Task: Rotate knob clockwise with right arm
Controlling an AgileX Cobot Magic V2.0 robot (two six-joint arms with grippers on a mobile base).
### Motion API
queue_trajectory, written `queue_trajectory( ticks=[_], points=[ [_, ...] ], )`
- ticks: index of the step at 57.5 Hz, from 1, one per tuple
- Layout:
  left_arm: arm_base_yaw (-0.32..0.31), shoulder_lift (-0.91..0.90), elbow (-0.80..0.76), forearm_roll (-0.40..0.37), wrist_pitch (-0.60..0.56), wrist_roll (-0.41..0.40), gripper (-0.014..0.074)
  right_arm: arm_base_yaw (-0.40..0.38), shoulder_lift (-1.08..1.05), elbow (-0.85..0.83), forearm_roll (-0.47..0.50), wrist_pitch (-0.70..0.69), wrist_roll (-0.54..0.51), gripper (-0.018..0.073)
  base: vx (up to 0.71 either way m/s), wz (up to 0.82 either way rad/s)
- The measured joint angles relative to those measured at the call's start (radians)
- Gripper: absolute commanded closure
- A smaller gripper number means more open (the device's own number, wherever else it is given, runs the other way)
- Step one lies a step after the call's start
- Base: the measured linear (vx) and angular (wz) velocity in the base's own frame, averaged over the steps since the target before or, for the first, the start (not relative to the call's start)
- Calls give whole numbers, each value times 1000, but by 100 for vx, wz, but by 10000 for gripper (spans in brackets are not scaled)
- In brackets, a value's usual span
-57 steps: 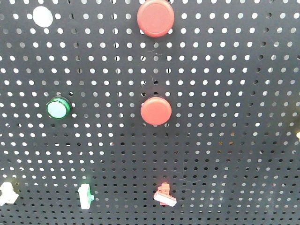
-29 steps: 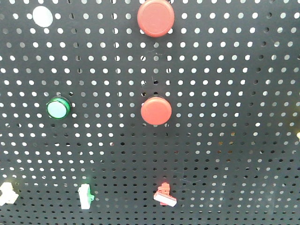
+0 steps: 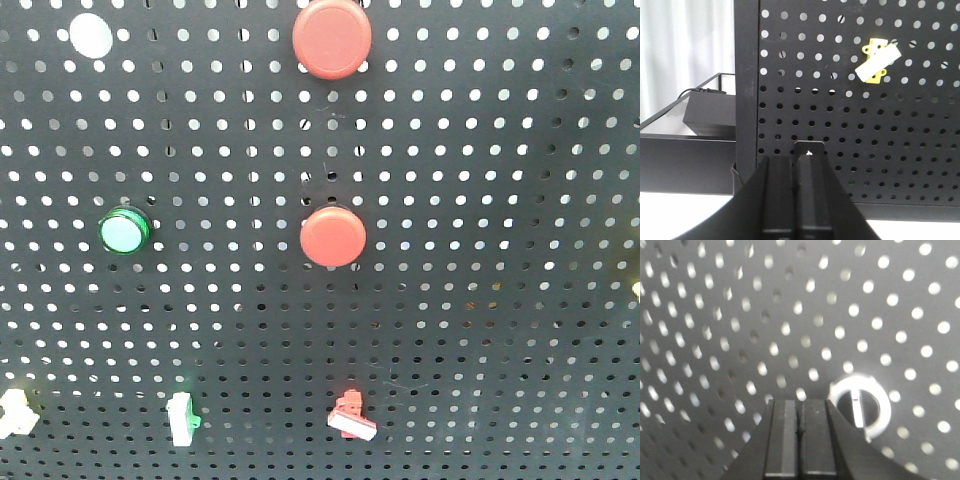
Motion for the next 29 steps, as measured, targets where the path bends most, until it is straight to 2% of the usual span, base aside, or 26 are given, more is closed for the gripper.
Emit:
queue_trajectory(
  ticks=[18, 29],
  points=[
    [0, 0, 0, 0, 0, 0, 603, 0, 0, 0, -108, 9, 42, 313, 0, 0],
    [0, 0, 0, 0, 0, 0, 603, 3, 0, 0, -139, 13, 82, 307, 0, 0]
  ],
)
